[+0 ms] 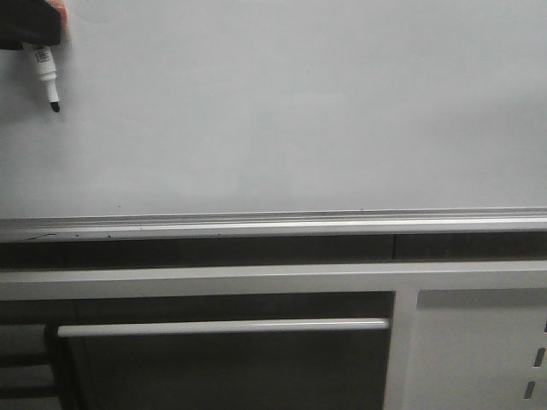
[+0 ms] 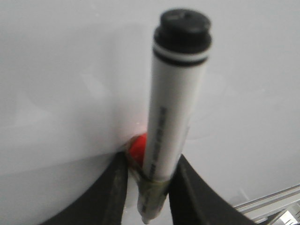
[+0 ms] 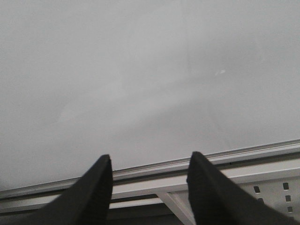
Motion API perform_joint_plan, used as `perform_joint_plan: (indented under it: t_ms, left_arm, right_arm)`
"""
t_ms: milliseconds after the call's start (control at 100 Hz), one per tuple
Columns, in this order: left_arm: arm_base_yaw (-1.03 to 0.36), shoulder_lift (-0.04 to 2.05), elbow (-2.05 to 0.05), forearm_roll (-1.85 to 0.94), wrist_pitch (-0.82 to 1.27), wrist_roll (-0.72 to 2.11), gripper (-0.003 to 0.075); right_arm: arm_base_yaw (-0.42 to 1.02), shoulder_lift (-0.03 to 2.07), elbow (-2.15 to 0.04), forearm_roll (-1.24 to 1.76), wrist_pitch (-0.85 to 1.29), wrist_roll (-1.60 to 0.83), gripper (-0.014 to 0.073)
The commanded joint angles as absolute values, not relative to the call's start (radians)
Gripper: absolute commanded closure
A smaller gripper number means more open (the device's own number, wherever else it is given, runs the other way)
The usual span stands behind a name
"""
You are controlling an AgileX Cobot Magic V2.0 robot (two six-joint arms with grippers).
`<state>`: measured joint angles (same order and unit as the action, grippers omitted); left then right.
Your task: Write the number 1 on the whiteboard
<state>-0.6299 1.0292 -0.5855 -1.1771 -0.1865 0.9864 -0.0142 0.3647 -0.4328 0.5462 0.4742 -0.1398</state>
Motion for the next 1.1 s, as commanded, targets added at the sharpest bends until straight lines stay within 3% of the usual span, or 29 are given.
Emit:
perform_joint_plan:
  t_ms: [0, 30, 330, 630, 1090]
  left_arm:
    - [-0.629, 1.023, -0.632, -1.160, -0.271, 0.978, 0.0704]
    - [-0.629, 1.023, -0.632, -1.156, -0.271, 0.978, 0.0742]
    - [-0.629, 1.017, -0.632, -1.154, -0.222, 0.980, 0.0741]
    - [-0.629, 0.975, -0.636, -1.038, 0.029, 0.983, 0.0741]
    - [-0.778, 1.058, -0.713, -0.970, 0.415, 1.130, 0.0741]
  right_arm:
    - [-0.020, 0.379, -0.469, 0.562, 0.400, -0.147, 0.0262]
    - [-0.020, 0.379, -0.469, 0.562, 0.400, -0.147, 0.0262]
    - [-0.020, 0.379, -0.469, 0.562, 0.400, -0.147, 0.0262]
    - [-0.020, 0.379, -0.474, 0.564, 0.460, -0.157, 0.0262]
    - [-0.020, 0.493, -0.626, 1.039, 0.873, -0.732, 0.0262]
